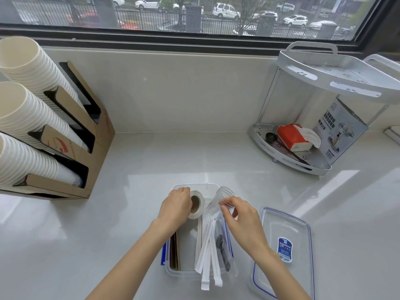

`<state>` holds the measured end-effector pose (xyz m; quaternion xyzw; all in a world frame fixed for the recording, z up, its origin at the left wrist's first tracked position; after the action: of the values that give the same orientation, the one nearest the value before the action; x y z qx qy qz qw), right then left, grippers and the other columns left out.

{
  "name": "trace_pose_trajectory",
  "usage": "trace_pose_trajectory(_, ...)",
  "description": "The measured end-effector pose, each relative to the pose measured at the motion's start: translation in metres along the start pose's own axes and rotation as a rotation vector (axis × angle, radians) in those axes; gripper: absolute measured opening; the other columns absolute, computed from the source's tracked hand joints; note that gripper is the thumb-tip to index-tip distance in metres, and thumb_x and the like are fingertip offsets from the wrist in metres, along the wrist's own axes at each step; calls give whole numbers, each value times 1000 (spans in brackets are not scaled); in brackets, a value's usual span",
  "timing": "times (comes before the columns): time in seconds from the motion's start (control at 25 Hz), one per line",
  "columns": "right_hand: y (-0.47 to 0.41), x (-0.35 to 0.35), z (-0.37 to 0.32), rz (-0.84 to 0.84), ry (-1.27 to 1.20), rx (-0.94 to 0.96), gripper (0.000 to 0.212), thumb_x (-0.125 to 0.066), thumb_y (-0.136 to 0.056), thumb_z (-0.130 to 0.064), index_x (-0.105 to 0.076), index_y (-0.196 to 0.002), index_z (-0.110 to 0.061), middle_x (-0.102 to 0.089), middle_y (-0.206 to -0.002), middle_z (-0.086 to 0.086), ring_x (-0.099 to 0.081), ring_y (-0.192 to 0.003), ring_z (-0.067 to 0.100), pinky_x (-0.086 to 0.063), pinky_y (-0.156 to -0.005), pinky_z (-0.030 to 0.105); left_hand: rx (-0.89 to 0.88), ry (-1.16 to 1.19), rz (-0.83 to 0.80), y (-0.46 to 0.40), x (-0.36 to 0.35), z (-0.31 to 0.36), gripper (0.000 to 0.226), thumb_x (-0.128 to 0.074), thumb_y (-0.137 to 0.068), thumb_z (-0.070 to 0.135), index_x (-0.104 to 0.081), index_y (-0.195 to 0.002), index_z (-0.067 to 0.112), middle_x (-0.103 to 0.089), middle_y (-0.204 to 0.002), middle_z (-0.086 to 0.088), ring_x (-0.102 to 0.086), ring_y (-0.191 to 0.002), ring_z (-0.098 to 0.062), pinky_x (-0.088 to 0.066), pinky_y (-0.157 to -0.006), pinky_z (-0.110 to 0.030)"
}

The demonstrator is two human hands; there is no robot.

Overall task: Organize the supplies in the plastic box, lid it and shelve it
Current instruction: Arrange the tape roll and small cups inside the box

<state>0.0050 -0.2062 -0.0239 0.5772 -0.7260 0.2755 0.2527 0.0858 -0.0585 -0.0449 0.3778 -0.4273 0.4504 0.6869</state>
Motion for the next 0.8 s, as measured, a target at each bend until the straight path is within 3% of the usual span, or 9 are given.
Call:
trace_pose_trajectory(0.28, 2, -1, 0, -12, -12, -1, 14, -51, -90, -22, -63, -98, -21, -57, -90, -15, -49, -80, 6, -36, -69, 10, -6, -65, 125, 2, -1, 0, 34, -33, -88, 2, -43, -121, 7, -49, -126, -10, -46, -109, -28, -41, -77, -31)
trace_pose_trajectory(0.44, 3, -2, -1, -19, -6, 14, 14, -51, -90, -22, -63, -98, -20, -57, -91, -15, -49, -79, 5, -39, -72, 14, -31, -176, 107, -2, -6, -2, 24, -37, -82, -3, -48, -101, 6, -58, -110, -10, -48, -99, -25, -31, -65, -28)
trace_pose_trajectory(0.64, 3, 0, -3, -29, -3, 52, 15, -53, -89, -22, -64, -99, -20, -54, -92, -12, -49, -69, -5, -38, -66, 0, -126, -259, 74, -6, -18, -4, 27, -46, -83, 3, -51, -109, 8, -58, -119, -8, -45, -109, -26, -36, -84, -30)
trace_pose_trajectory(0.8, 7, -4, -6, -103, 22, 89, 15, -53, -88, -25, -63, -98, -22, -52, -89, -15, -51, -67, -1, -38, -66, 4, -118, -92, 153, 1, -11, -9, 43, -39, -83, 1, -46, -124, 11, -50, -131, -6, -41, -117, -25, -36, -90, -31)
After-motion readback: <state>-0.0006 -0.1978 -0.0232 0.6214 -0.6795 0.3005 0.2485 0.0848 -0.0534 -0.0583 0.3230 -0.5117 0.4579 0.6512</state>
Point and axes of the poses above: each hand's wrist, its own y-axis away from the middle knuckle, its own x-axis out of the back of the hand, z = x × y, the point moved 3 cm from there along -y, towards the middle knuckle
